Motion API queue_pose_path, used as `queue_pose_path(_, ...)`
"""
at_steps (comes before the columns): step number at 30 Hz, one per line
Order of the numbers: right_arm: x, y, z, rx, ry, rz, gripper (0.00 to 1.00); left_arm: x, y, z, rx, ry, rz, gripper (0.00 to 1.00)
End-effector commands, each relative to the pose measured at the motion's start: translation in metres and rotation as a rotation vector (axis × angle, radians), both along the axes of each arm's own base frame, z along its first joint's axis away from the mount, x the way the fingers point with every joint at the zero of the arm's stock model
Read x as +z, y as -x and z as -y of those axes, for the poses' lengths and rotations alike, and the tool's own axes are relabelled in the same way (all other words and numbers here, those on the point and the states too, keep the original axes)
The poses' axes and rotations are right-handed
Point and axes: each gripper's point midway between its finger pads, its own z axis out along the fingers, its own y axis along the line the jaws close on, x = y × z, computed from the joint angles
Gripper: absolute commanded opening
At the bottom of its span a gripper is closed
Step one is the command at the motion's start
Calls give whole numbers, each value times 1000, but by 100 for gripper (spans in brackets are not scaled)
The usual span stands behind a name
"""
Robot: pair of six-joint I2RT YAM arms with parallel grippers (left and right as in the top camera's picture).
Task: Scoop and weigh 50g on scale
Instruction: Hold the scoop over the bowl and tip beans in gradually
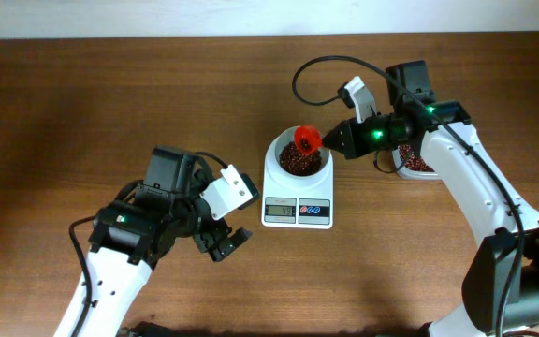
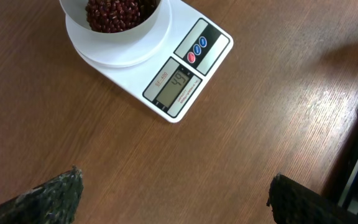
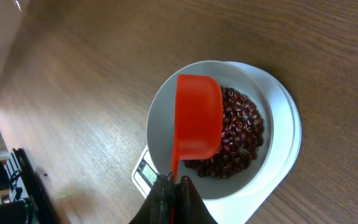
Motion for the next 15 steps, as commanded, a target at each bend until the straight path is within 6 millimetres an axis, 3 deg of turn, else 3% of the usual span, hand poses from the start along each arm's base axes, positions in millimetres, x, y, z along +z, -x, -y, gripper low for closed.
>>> queue_pose_path(1,15,10,-14,76,-94,12,4,5,-2,1,-9,9,17,99)
queue_pose_path(2,13,9,-12,87,-73,33,4,5,-2,1,-9,9,17,99)
queue_pose_path(3,-8,-3,13,-86,82,-29,4,5,-2,1,-9,9,17,99)
queue_pose_path(5,10,6,-9,65,-43,37,4,5,-2,1,-9,9,17,99)
queue_pose_path(7,-10,-2,15,-68,105,-14,4,5,-2,1,-9,9,17,99)
queue_pose_path(9,-1,4,2,-3,25,-8,4,5,-2,1,-9,9,17,99)
queue_pose_path(15,0,5,1,2,13,-13,4,5,-2,1,-9,9,17,99)
